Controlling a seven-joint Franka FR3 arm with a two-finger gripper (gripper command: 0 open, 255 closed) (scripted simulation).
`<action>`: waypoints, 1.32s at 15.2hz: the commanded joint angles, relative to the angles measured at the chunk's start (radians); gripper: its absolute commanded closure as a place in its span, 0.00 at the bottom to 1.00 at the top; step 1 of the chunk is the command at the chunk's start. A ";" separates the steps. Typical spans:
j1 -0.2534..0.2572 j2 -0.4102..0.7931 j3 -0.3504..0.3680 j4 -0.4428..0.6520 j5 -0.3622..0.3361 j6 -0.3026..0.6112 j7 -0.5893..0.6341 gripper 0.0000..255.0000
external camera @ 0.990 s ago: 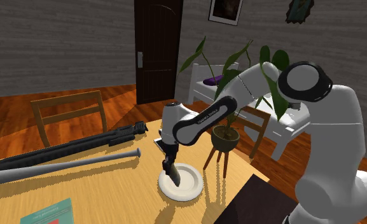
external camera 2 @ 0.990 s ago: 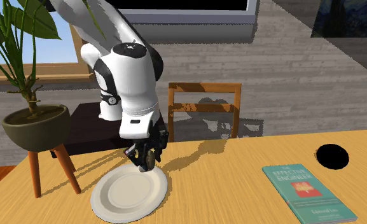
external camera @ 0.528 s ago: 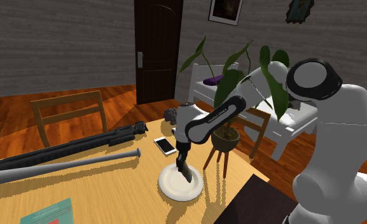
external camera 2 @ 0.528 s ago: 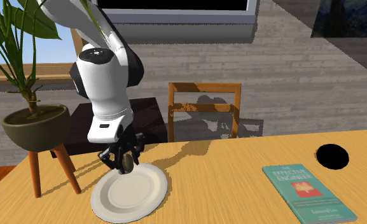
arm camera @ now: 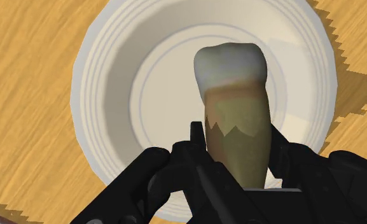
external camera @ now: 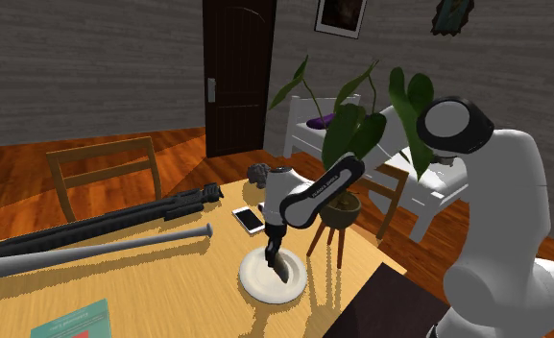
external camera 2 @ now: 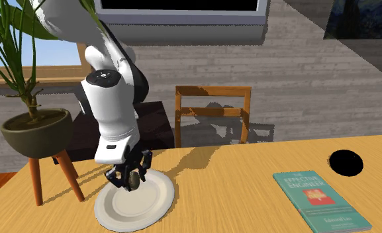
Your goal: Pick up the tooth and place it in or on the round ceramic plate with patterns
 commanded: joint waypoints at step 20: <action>-0.002 0.003 0.000 0.011 0.003 -0.011 -0.006 0.00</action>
